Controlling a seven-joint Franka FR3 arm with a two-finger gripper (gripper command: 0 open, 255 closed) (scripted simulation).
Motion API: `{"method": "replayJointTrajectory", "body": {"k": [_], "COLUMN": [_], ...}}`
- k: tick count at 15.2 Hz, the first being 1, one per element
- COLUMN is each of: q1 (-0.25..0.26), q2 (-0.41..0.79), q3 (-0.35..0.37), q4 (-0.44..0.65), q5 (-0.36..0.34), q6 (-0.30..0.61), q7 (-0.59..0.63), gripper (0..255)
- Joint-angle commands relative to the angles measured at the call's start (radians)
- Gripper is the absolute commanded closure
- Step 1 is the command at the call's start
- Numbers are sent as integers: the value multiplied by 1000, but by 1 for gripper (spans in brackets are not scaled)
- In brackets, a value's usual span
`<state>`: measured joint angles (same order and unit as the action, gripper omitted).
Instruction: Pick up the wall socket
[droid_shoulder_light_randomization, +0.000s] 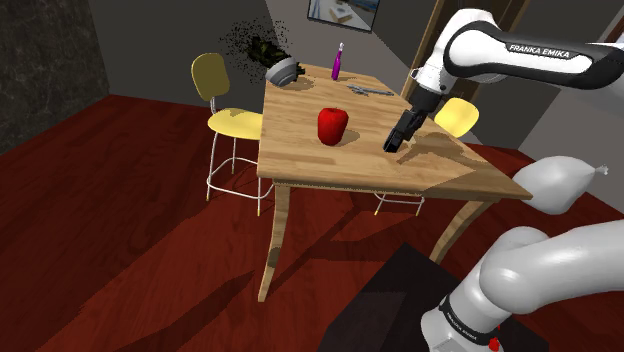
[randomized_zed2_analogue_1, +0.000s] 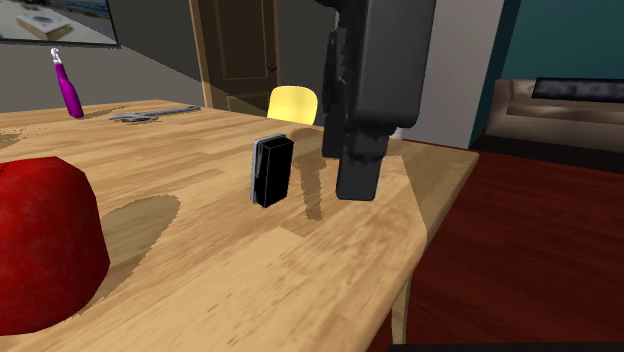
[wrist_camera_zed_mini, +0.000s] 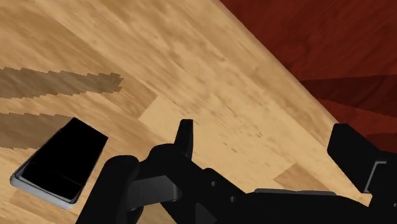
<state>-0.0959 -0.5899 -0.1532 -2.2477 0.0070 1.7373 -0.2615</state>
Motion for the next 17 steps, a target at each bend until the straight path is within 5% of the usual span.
{"method": "replayJointTrajectory", "body": {"k": [1,13,17], "q1": [-12,-61,-63], "q2": [41,307,307], "q3": [-30,-213,-215], "q4": [25,239,185], "q5": [-11,14,14], "q6": [35,187,240], "q7": [-27,-204,-208], "gripper": [0,0,0]}}
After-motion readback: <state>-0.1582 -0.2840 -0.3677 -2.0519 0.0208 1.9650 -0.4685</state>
